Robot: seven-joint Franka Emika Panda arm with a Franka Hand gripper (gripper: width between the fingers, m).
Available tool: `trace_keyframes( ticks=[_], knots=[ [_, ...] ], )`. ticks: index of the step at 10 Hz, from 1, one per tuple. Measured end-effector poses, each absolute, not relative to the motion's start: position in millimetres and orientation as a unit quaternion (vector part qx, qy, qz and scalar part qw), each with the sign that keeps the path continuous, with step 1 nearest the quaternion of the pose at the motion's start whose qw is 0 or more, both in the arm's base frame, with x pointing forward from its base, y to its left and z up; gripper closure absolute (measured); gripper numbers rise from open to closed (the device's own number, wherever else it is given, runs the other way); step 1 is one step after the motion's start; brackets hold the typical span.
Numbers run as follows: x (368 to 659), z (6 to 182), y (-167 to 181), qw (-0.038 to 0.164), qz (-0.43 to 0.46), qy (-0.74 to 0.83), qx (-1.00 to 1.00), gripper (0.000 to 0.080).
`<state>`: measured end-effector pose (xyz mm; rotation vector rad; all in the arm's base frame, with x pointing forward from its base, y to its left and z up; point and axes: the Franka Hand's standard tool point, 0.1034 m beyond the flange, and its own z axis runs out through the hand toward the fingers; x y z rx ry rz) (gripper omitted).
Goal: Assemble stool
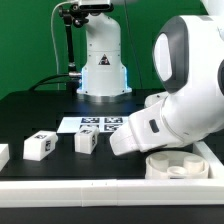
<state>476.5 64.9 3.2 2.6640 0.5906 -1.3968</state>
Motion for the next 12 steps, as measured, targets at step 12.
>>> trace_keyframes(
  ticks=[12],
  knots=[
    [534.7,68.0,74.3,0.023,-0.359,0.189,0.914,0.0471]
  ],
)
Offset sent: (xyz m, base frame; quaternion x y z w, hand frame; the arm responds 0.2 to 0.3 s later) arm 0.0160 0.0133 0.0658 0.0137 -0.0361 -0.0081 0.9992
